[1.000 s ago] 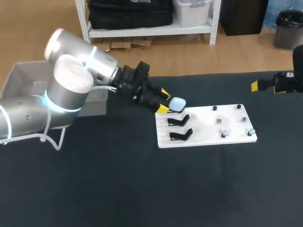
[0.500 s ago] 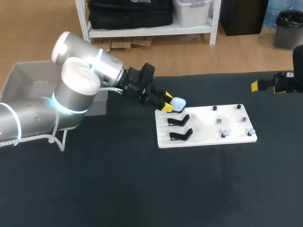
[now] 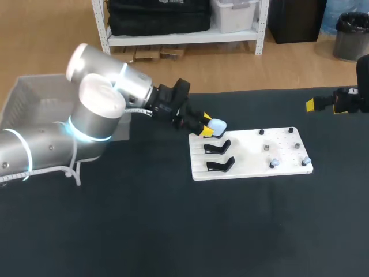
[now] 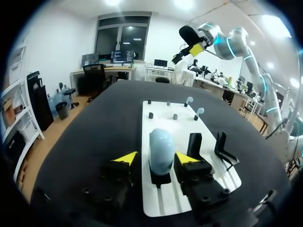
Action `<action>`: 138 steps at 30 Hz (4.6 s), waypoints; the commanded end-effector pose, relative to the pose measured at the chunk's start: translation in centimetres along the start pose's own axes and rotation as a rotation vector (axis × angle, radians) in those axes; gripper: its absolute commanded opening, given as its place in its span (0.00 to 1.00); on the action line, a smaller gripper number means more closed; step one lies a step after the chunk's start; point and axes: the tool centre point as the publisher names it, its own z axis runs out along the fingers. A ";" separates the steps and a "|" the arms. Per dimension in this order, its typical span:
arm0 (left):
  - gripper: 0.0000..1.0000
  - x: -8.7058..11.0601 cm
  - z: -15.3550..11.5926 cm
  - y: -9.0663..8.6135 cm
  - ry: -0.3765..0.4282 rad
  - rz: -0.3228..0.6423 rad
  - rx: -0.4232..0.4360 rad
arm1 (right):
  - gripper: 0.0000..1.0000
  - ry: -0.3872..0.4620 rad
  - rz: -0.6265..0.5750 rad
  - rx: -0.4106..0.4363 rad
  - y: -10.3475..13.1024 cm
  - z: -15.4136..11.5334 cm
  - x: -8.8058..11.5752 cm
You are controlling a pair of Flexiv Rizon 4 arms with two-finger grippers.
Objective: Pick up each earbud case from the left stands, insert the matching earbuds, close the lid, and place the case in the box.
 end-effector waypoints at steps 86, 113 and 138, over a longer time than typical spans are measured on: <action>0.00 -9.6 -4.1 -9.5 -0.435 0.138 -0.089 | 1.00 0.000 0.000 0.000 0.0 0.0 0.0; 0.00 -9.5 -1.7 -11.1 -0.491 0.145 -0.061 | 1.00 0.057 -0.217 -0.122 12.4 -0.3 4.2; 0.00 -9.0 -1.6 -11.3 -0.489 0.132 -0.062 | 1.00 0.153 -0.208 -0.129 17.2 4.4 4.4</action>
